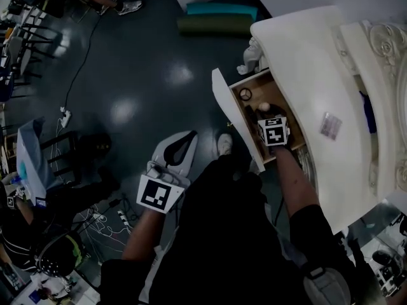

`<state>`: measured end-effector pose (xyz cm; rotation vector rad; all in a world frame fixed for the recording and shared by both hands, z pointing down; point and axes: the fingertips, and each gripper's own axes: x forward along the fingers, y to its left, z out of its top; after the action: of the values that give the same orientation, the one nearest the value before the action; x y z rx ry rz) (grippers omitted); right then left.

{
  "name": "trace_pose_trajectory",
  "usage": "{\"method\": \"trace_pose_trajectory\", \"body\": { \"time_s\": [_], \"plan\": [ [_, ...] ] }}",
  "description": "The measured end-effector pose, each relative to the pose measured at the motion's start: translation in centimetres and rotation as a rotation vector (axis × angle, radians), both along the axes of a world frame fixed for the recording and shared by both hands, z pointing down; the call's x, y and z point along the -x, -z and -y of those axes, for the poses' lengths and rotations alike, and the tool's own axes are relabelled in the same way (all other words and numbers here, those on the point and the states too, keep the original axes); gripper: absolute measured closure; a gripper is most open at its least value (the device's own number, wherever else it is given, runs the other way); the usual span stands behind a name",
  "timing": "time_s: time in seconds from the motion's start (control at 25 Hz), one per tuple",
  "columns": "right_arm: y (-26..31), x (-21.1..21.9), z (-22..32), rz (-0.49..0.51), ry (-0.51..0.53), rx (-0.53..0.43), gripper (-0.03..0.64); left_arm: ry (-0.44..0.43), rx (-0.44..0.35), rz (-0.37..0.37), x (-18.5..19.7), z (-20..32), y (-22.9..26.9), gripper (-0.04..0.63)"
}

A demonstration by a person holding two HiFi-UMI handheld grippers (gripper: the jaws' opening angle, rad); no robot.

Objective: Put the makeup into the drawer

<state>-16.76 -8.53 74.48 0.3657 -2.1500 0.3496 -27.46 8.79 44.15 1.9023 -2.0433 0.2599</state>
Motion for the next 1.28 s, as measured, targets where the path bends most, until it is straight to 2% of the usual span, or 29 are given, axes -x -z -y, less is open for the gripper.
{"method": "trace_pose_trajectory", "body": {
  "time_s": [0.52,0.72,0.84,1.0,1.28],
  "plan": [
    [2.4,-0.7,0.4,0.061,0.007,-0.023,0.391,-0.003,-0.017,0.012,-1.7,0.7,0.8,0.592],
    [5.2,-0.3,-0.5,0.122,0.019,-0.02,0.394,-0.003,-0.038,0.02,-2.1,0.9,1.4,0.592],
    [8.2,0.2,-1.9,0.18,0.076,-0.04,0.417,-0.003,-0.059,0.023,-2.4,1.6,1.9,0.592],
    [12.6,0.3,-2.6,0.26,0.118,-0.086,0.489,-0.008,-0.092,0.028,-3.1,3.0,2.7,0.592],
    [21.2,-2.9,0.5,0.406,0.059,-0.21,0.558,-0.019,-0.161,0.053,-5.1,5.8,5.4,0.592]
  ]
}}
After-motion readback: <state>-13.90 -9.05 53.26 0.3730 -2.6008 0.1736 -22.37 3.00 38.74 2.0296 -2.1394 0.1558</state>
